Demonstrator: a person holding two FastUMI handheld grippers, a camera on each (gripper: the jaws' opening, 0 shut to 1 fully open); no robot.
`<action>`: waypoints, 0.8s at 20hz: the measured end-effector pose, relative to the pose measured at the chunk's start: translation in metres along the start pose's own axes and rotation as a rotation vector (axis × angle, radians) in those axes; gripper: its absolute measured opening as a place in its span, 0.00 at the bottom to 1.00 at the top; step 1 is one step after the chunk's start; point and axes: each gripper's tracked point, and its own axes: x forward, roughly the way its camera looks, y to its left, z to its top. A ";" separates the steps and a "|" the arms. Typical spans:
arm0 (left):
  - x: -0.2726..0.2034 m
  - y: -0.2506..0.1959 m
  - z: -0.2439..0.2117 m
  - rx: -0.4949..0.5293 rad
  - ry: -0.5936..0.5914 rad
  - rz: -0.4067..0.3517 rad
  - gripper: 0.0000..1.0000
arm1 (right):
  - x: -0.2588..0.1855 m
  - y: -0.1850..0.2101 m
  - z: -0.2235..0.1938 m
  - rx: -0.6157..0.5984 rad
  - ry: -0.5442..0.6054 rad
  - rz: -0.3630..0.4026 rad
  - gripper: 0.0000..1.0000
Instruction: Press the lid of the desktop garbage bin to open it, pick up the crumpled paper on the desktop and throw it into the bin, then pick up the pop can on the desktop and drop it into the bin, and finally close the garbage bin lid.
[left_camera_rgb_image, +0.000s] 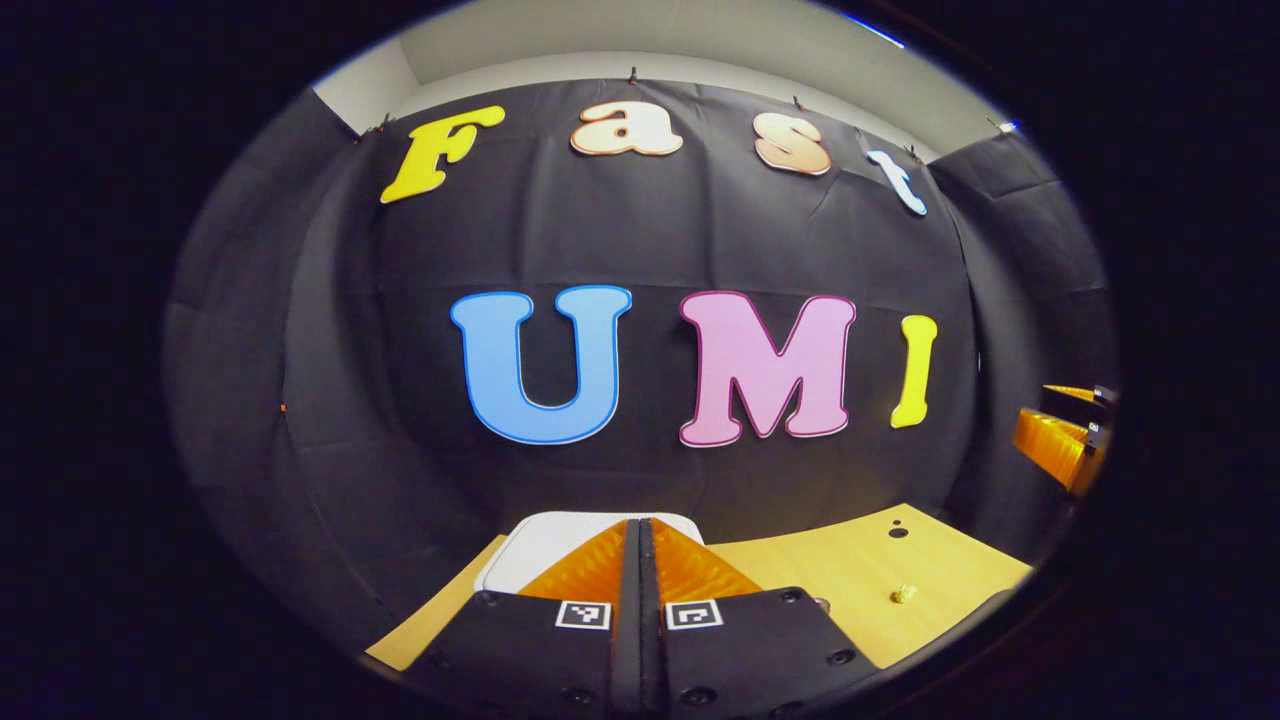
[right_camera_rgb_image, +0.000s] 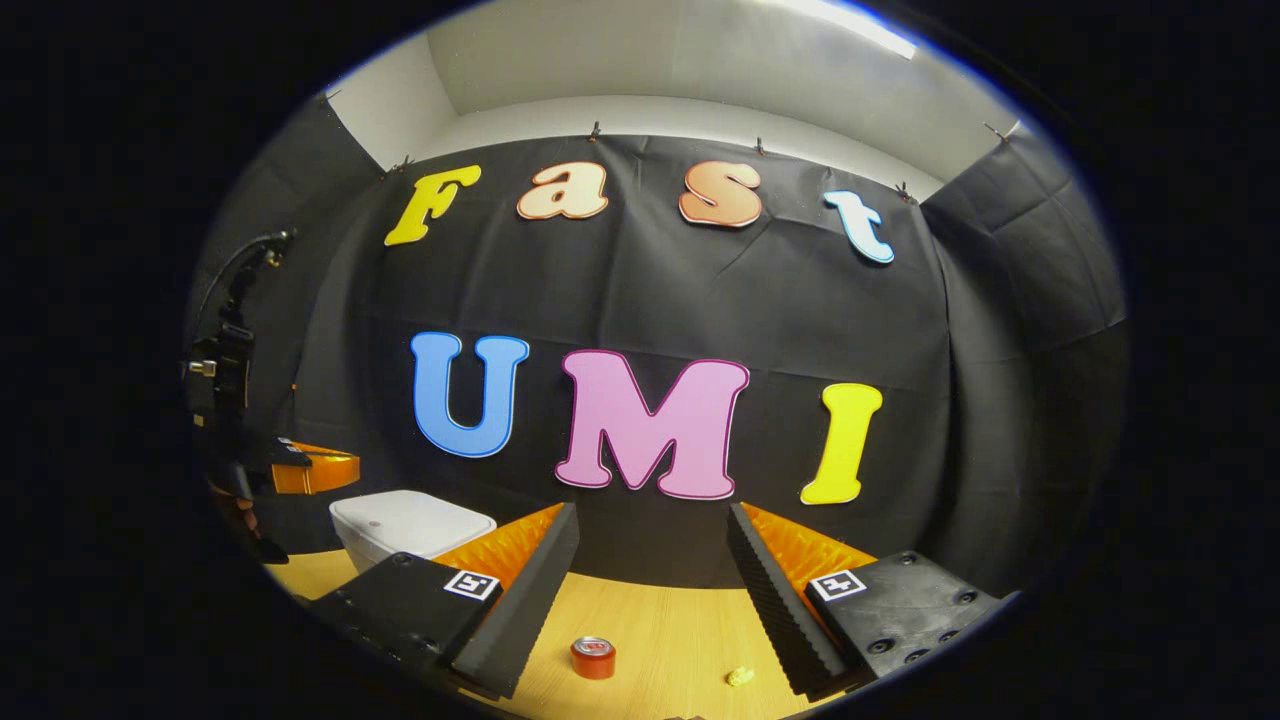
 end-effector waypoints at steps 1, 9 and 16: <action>0.008 0.004 -0.010 -0.013 0.038 -0.005 0.06 | 0.002 -0.002 -0.002 -0.002 0.003 -0.002 0.96; 0.052 0.030 -0.075 -0.025 0.278 0.004 0.06 | 0.009 -0.004 -0.037 0.007 0.078 0.007 0.96; 0.055 0.029 -0.085 -0.063 0.305 -0.039 0.07 | 0.008 -0.004 -0.058 0.031 0.130 0.002 0.96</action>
